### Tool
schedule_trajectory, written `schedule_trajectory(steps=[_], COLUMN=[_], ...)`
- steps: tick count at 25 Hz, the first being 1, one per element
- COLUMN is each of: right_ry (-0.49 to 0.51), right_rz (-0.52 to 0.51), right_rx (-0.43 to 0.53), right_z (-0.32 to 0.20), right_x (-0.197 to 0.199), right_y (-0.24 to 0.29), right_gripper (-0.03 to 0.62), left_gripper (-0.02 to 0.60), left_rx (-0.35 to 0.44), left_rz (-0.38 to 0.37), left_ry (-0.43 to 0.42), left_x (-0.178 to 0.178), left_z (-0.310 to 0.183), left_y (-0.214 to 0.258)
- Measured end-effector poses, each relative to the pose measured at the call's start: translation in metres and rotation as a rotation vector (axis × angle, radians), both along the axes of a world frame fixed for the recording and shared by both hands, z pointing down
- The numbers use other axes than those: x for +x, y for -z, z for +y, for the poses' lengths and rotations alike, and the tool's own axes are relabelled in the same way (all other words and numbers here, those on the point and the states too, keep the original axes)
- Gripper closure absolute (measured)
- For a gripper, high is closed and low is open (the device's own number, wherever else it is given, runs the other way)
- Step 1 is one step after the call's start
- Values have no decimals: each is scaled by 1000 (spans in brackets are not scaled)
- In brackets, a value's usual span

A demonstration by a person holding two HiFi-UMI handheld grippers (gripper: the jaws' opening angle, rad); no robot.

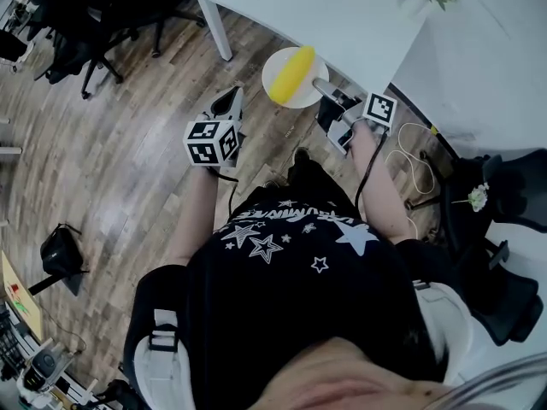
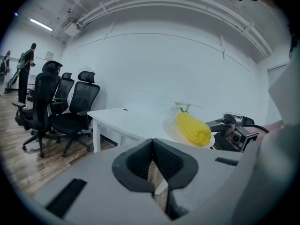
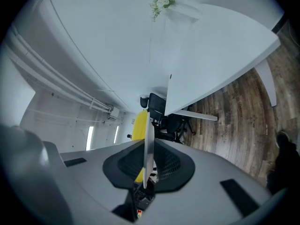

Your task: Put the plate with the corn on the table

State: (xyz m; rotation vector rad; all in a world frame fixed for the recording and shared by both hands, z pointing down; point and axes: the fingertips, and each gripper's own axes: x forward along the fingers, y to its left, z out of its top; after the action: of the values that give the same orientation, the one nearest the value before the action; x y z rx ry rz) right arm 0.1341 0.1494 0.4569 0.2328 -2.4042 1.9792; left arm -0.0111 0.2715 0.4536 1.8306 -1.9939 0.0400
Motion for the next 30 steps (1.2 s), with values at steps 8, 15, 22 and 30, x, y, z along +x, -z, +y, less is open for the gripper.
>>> schedule_trajectory(steps=[8, 15, 22, 30], right_ry=[32, 69, 62, 54], right_rz=[-12, -29, -44, -57], right_rx=[-18, -42, -39, -40], right_z=[-42, -98, -175, -247], right_x=[-39, -81, -104, -114], right_y=[-11, -19, -13, -11], right_gripper=[554, 554, 554, 554], left_gripper=[575, 575, 575, 575], left_rx=[0, -33, -49, -67], left_rz=[-5, -6, -7, -17], left_ry=[56, 103, 104, 106], left_x=[-36, -76, -100, -110], left_z=[-25, -74, -148, -210], left_y=[-4, -9, -6, 1])
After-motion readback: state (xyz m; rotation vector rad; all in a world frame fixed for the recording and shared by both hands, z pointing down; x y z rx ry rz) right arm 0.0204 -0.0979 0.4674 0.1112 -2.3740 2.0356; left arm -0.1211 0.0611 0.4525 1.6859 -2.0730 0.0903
